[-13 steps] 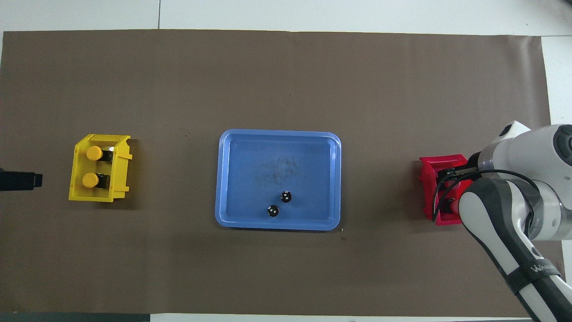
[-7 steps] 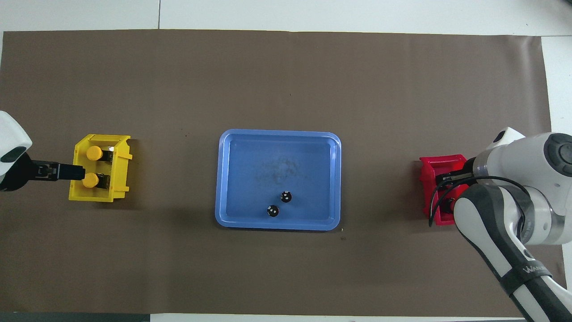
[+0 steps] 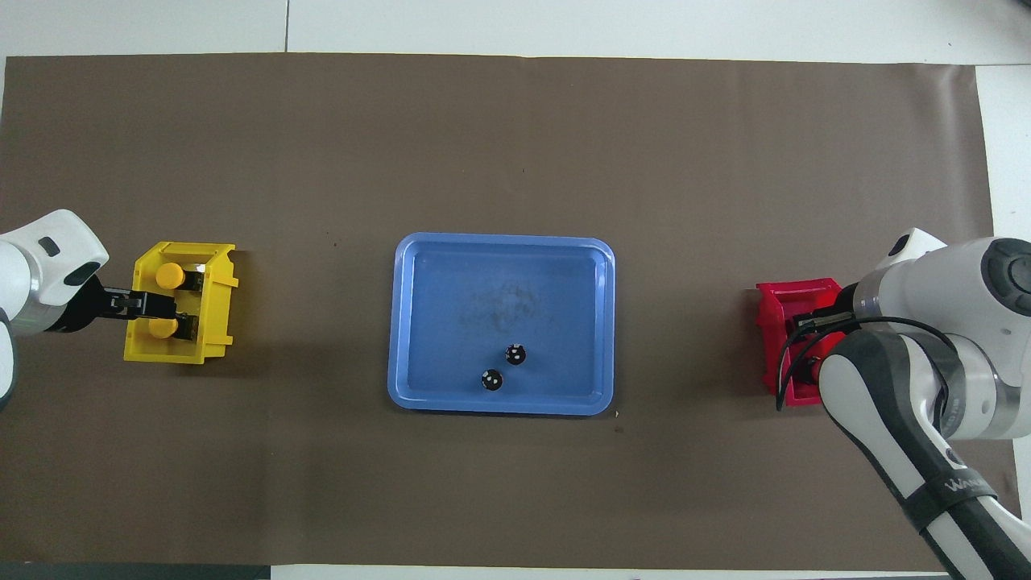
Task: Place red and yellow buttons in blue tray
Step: 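Grasp a red button with the right gripper while the left gripper reaches yellow, then carry the red button into the blue tray and release it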
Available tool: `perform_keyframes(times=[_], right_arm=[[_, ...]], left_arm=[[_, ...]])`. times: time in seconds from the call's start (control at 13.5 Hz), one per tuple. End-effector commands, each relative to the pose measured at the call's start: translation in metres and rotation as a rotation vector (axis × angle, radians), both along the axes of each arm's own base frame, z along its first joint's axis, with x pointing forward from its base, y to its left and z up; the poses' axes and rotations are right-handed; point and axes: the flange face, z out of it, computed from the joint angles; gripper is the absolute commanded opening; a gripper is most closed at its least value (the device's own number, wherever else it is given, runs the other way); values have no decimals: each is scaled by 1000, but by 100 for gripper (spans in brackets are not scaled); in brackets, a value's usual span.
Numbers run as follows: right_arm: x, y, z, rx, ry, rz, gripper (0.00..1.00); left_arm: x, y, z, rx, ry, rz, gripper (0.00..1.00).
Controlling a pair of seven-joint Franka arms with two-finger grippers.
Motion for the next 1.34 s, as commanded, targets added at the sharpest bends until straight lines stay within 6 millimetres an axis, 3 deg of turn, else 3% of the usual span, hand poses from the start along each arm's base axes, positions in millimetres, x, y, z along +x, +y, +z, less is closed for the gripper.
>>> perform_keyframes(times=[0.0,0.07,0.22,0.37,0.59,0.74,0.89,1.26], right_arm=[[39,5,46,12,45,17,25],[54,19,63,11,53,35,25],[75,59,94,1,61,13,25],[85,125,122,-12,34,-44,25],[88,213,133,77,-22,-197,25],[81,269,123,136,-63,-238,25],[68,310,110,142,-70,-240,25],[53,357,53,122,-63,-226,25]], left_arm=[[4,8,-6,-2,-22,2,73],[5,8,-7,-2,-25,10,67],[6,8,-13,-2,-14,12,65],[8,8,-21,-2,-8,12,65],[10,9,-32,-2,8,23,65],[9,10,-36,-1,17,76,66],[-1,10,-46,-2,40,85,66],[-3,12,-51,-2,32,95,66]])
